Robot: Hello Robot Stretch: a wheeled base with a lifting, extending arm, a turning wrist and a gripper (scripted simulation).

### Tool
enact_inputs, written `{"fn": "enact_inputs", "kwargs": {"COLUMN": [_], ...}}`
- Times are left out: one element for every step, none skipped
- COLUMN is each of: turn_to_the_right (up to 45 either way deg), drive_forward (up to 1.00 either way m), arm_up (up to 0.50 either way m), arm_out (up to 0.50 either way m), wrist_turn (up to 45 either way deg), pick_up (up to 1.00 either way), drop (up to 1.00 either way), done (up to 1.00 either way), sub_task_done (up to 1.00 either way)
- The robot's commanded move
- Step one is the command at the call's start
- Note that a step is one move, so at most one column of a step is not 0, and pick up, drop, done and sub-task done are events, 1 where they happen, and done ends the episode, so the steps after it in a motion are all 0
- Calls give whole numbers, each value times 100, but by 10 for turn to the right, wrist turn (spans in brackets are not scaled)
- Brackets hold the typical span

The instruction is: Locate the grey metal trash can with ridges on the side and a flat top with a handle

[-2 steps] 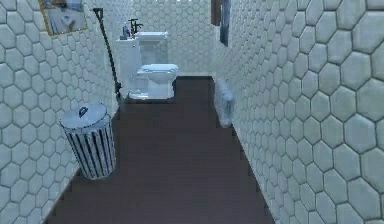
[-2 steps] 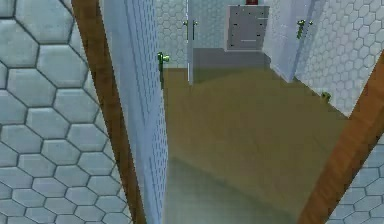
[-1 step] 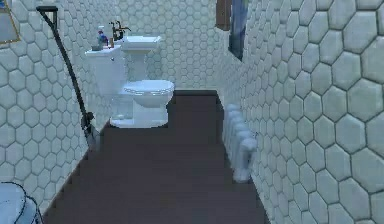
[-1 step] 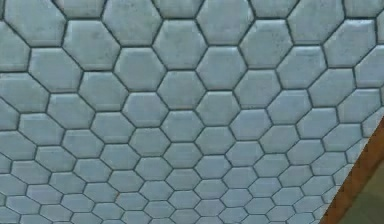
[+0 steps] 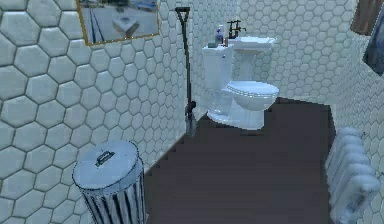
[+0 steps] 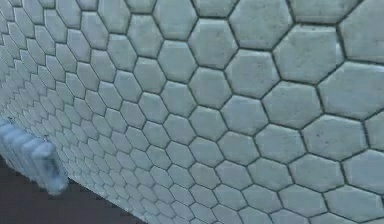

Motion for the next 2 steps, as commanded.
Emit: {"fn": "enact_inputs", "kwargs": {"turn_to_the_right": [-30, 0], "drive_forward": [0, 5], "arm_up": [0, 0], "arm_out": [0, 0], "wrist_turn": [0, 0], "pick_up": [0, 0], "drop": [0, 0], "done": [0, 0], "sub_task_done": [0, 0]}}
